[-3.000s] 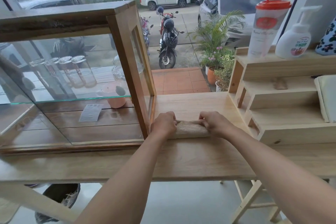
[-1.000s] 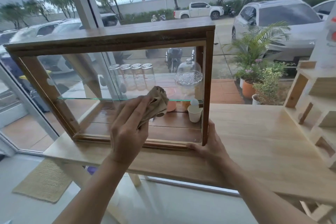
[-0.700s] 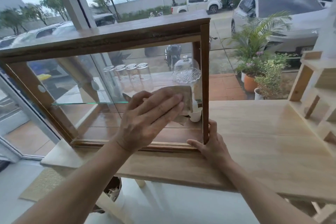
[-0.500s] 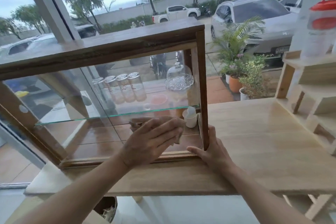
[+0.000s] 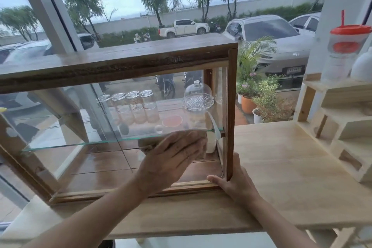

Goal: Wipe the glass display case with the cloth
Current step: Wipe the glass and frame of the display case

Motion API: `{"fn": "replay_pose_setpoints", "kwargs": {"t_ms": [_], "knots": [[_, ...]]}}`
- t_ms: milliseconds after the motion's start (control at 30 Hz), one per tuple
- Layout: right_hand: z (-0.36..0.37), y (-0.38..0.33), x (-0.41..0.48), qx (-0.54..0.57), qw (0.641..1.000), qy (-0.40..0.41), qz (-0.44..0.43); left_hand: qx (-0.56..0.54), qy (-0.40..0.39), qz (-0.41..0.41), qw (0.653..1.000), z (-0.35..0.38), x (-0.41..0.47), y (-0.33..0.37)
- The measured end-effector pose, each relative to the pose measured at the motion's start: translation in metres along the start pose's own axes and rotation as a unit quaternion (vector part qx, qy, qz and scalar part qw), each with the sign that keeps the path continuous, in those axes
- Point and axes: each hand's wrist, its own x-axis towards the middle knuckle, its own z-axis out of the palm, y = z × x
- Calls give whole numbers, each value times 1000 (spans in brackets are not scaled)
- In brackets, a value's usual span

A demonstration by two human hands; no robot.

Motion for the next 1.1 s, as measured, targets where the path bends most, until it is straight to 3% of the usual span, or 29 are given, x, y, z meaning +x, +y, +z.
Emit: {"fn": "replay_pose_setpoints", "kwargs": {"t_ms": [100,233,333,433,567,700,833,900,1000,1100], "knots": [[0,-1,0,3,1000,-4,-3,-22,10,3,1000,-1,32,8],[-2,-2,1,9,1000,-8,-7,-11,45,-58,997,-11,41,-20],[-3,-2,1,12,1000,-10,-10,-13,5,-43,999,0,4,5],[-3,-2,1,13,1000,-12,-7,-27,-19,-11,999,5,22,24],[-4,-3,1,8,1000,-18,-4,-9,42,-57,997,-13,52,-12],[-5,-3,1,11,1000,-17,5,-48,19,-113,992,-6,-2,-2],[-5,-6,-1,8,1000,-14,15,-69,-12,-75,995,9,-3,42],[-6,-8,-1,1,1000,-13,22,-68,16,-59,996,10,31,40],[-7,-9,0,-14,999,-20,27,-35,55,-126,990,-6,61,-8],[-8,-12,-1,-9,999,-24,33,-29,72,-201,976,-12,37,-26]]}}
